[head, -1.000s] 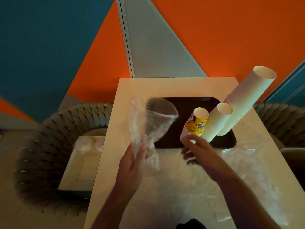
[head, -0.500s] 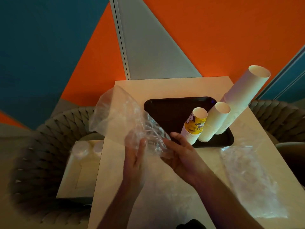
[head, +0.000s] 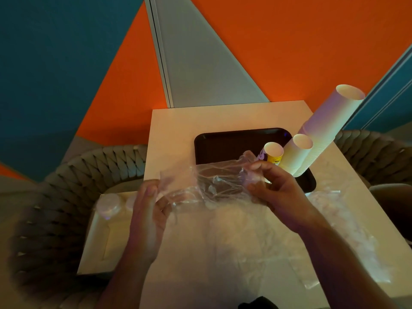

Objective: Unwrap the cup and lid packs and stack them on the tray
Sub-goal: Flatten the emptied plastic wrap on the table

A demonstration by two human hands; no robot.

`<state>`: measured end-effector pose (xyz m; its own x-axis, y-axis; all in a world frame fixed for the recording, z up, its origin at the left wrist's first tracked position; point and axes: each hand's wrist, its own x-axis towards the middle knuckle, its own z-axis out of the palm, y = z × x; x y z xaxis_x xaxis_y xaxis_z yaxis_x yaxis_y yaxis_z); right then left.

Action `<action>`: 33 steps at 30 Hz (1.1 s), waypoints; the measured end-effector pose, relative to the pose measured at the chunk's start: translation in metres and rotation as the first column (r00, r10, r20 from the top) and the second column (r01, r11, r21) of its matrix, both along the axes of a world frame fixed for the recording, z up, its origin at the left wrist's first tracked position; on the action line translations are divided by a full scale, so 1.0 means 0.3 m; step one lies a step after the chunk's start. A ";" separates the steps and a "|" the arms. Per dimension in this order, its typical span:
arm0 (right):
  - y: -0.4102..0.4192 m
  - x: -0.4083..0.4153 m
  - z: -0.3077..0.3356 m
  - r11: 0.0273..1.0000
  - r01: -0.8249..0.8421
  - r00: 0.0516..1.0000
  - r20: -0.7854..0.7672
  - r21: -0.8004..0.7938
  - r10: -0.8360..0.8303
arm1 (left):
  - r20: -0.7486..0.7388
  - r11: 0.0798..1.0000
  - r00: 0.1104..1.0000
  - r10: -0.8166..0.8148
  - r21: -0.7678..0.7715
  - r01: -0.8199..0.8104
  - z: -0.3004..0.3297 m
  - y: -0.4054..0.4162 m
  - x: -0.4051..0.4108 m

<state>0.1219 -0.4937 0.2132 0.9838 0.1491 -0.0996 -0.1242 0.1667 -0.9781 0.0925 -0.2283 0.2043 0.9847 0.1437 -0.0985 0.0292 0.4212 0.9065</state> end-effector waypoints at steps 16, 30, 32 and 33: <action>-0.066 -0.055 0.015 0.921 -0.344 0.938 -0.105 -0.185 0.330 | -0.143 0.951 0.988 -0.060 0.293 0.100 0.033 0.070 0.079; -0.203 -0.077 0.078 0.883 -0.401 0.916 -0.097 -0.242 0.390 | -0.160 0.853 0.891 -0.425 0.259 0.453 0.074 0.014 0.137; -0.230 -0.076 0.082 0.889 -0.379 0.925 -0.092 -0.257 0.368 | -0.222 0.827 0.851 -0.475 0.219 0.518 0.074 -0.007 0.138; -0.245 -0.076 0.082 0.893 -0.369 0.929 -0.088 -0.257 0.359 | -0.242 0.818 0.841 -0.485 0.214 0.533 0.071 -0.019 0.136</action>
<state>0.0991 -0.5672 0.2377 0.8607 0.4588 -0.2208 -0.1636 -0.1614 -0.9732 0.1332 -0.2340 0.2255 0.8951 -0.3290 -0.3008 0.3347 0.0502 0.9410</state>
